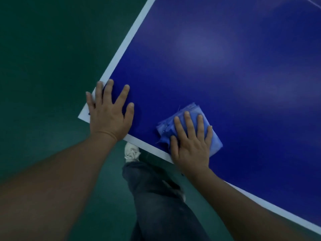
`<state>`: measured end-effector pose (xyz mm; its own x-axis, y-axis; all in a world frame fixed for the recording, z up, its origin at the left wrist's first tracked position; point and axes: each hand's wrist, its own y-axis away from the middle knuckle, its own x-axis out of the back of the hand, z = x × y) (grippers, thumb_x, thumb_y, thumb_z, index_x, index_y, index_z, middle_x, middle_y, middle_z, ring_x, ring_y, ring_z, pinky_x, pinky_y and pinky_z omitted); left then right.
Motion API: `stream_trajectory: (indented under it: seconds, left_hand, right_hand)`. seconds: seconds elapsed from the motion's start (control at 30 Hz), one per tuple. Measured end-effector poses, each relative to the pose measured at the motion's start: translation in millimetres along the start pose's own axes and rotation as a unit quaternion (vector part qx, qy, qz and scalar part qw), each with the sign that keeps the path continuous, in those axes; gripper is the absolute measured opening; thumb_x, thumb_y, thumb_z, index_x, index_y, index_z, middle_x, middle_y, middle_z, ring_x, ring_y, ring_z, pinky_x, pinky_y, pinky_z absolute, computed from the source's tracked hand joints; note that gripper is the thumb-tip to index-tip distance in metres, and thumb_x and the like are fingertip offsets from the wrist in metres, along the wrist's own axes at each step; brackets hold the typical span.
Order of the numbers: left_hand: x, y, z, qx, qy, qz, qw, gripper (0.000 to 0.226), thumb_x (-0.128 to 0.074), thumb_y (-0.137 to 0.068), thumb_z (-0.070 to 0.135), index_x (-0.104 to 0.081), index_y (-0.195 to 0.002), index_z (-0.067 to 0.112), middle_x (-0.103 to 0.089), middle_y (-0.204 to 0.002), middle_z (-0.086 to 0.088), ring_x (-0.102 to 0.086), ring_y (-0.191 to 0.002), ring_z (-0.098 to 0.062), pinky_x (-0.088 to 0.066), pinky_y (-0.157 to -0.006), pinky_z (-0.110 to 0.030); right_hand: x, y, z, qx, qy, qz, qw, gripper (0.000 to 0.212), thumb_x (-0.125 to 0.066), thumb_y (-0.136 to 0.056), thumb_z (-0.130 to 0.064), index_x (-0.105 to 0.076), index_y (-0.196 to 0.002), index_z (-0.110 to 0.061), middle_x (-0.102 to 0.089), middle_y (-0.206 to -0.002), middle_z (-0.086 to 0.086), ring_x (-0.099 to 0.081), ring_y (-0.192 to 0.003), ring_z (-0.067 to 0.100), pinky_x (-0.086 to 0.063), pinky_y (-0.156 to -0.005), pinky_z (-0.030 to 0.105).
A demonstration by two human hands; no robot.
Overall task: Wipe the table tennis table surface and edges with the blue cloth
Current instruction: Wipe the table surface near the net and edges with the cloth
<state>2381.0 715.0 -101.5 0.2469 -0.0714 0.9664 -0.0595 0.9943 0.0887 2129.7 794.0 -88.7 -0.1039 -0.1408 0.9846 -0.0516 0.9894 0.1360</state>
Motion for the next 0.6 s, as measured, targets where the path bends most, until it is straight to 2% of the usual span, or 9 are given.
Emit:
stream_trajectory:
  seconds: [0.13, 0.2, 0.27, 0.33, 0.4, 0.53, 0.6]
  left_hand:
    - [-1, 0, 1, -0.014, -0.017, -0.005, 1.0, 0.06, -0.024, -0.101, 0.054, -0.025, -0.157, 0.033, -0.015, -0.165, -0.013, -0.003, -0.154, -0.035, -0.001, -0.121, -0.063]
    - [-1, -2, 0, -0.055, -0.013, 0.004, 0.998, 0.06, -0.027, -0.101, 0.051, -0.023, -0.158, 0.031, -0.013, -0.166, -0.014, -0.004, -0.154, -0.035, 0.002, -0.121, -0.062]
    - [-2, -3, -2, -0.111, -0.009, 0.012, 0.994, 0.059, -0.029, -0.101, 0.047, -0.025, -0.157, 0.03, -0.015, -0.167, -0.012, -0.007, -0.154, -0.035, 0.004, -0.121, -0.057]
    - [-1, -4, -3, -0.125, -0.001, 0.005, 0.992, 0.058, -0.028, -0.101, 0.046, -0.032, -0.156, 0.029, -0.023, -0.165, -0.01, -0.011, -0.154, -0.035, 0.002, -0.122, -0.056]
    - [1, -4, -2, -0.115, -0.001, -0.022, 0.993, 0.058, -0.025, -0.102, 0.049, -0.034, -0.155, 0.029, -0.024, -0.165, -0.008, -0.009, -0.154, -0.034, 0.003, -0.123, -0.056]
    - [3, -4, -2, -0.113, -0.004, -0.041, 0.993, 0.058, -0.024, -0.102, 0.05, -0.033, -0.155, 0.03, -0.023, -0.165, -0.008, -0.008, -0.153, -0.035, 0.004, -0.122, -0.057]
    - [4, -5, -2, -0.111, -0.01, -0.047, 0.993, 0.059, -0.023, -0.102, 0.051, -0.032, -0.155, 0.03, -0.021, -0.165, -0.009, -0.007, -0.153, -0.034, 0.005, -0.122, -0.056]
  right_hand:
    - [-2, -46, -67, -0.15, -0.027, -0.013, 0.988, 0.065, -0.02, -0.098, -0.053, -0.011, -0.159, -0.034, 0.001, -0.169, -0.003, 0.01, -0.154, 0.034, 0.006, -0.119, 0.062]
    - [-3, -73, -100, -0.143, -0.045, -0.012, 0.989, 0.066, -0.019, -0.099, -0.054, -0.008, -0.159, -0.033, 0.004, -0.169, -0.002, 0.013, -0.153, 0.035, 0.01, -0.118, 0.061]
    - [-3, -81, -110, -0.102, -0.055, -0.002, 0.993, 0.064, -0.025, -0.1, -0.053, -0.017, -0.159, -0.032, -0.004, -0.169, -0.001, 0.006, -0.154, 0.035, 0.005, -0.12, 0.061]
    - [-6, -58, -91, -0.084, -0.054, 0.019, 0.995, 0.06, -0.031, -0.102, -0.051, -0.026, -0.158, -0.03, -0.014, -0.168, 0.0, -0.003, -0.155, 0.034, -0.003, -0.121, 0.06]
    - [-9, -2, -49, -0.133, -0.05, 0.029, 0.989, 0.059, -0.032, -0.102, -0.05, -0.032, -0.157, -0.028, -0.019, -0.167, 0.002, -0.009, -0.154, 0.035, -0.01, -0.12, 0.061]
    - [0, 111, 42, -0.321, -0.028, -0.014, 0.947, 0.063, -0.033, -0.097, -0.048, -0.045, -0.151, -0.018, -0.024, -0.163, 0.008, -0.02, -0.15, 0.042, -0.02, -0.115, 0.066]
    - [7, 112, 72, -0.424, -0.052, -0.031, 0.904, 0.068, -0.026, -0.095, -0.053, -0.035, -0.156, -0.024, -0.015, -0.167, 0.003, -0.012, -0.153, 0.036, -0.015, -0.118, 0.064]
